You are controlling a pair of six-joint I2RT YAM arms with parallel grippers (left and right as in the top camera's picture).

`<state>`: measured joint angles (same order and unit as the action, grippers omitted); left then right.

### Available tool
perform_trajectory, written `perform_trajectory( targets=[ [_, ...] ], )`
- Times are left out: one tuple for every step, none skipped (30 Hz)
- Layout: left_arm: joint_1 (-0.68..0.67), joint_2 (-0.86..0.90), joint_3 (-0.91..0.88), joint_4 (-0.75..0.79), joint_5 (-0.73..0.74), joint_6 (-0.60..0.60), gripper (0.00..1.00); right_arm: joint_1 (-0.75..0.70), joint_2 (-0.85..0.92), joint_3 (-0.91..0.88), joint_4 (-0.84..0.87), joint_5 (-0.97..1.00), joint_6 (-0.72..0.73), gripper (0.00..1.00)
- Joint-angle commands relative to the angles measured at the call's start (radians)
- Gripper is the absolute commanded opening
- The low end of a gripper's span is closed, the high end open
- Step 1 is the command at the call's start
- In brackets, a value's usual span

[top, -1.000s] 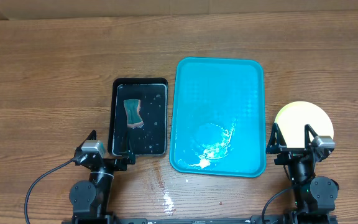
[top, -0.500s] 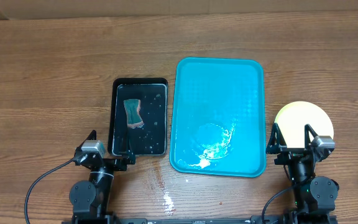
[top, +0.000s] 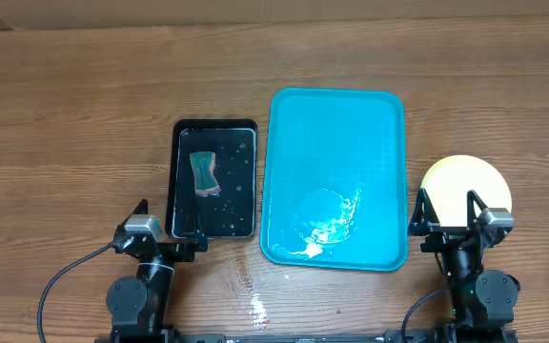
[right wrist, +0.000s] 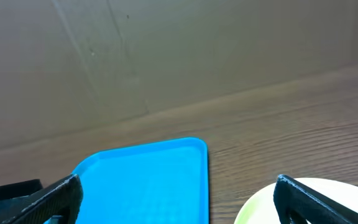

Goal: Clean dirty plates on tray and stack at the side

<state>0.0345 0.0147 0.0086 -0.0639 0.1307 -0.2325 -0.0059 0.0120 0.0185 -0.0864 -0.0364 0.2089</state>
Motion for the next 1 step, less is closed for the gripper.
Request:
perform_trajectory(
  targets=[
    [0.005,-0.011,-0.004,-0.002,-0.01,-0.004,1.0,0.002,-0.009,-0.011,0.006,0.01,0.001,1.0]
  ],
)
